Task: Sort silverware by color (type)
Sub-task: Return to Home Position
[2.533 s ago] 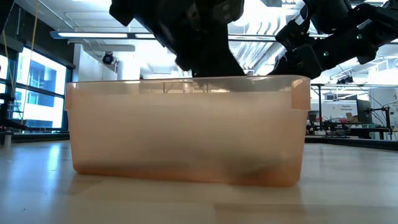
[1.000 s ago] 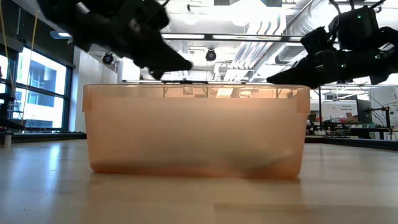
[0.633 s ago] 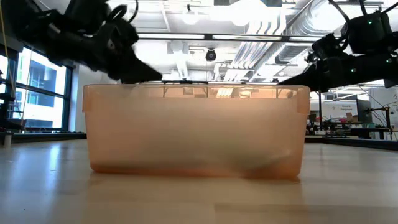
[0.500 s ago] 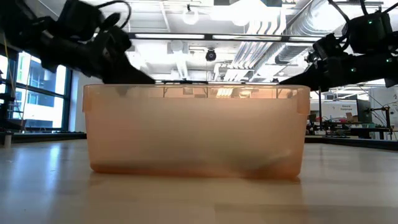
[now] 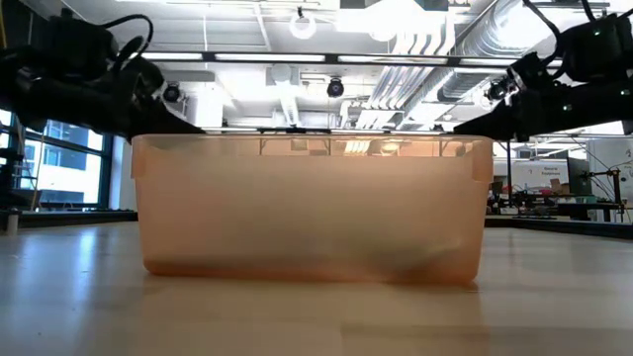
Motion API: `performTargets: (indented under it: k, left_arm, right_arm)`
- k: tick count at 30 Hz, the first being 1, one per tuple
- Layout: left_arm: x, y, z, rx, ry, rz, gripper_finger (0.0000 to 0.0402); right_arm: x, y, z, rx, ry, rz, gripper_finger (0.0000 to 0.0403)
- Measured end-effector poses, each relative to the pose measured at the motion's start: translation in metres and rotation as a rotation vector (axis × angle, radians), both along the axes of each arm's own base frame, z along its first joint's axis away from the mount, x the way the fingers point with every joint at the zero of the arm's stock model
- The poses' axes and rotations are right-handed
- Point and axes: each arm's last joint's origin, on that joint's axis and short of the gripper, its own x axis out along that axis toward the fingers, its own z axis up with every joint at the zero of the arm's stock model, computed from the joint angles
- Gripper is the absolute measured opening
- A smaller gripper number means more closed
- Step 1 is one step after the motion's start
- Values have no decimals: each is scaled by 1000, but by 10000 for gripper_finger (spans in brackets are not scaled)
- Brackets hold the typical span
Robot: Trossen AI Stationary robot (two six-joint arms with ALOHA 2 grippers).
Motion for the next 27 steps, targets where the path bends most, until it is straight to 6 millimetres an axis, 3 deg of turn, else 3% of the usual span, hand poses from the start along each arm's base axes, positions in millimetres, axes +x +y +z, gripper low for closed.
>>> performTargets:
  k: [16, 27]
  left_arm:
    - [-31, -1, 12, 44, 8, 127, 0]
    - [-54, -11, 25, 106, -138, 120, 0]
  right_arm:
    - [-20, 7, 6, 18, -46, -51, 0]
    - [-35, 15, 11, 30, -141, -66, 0]
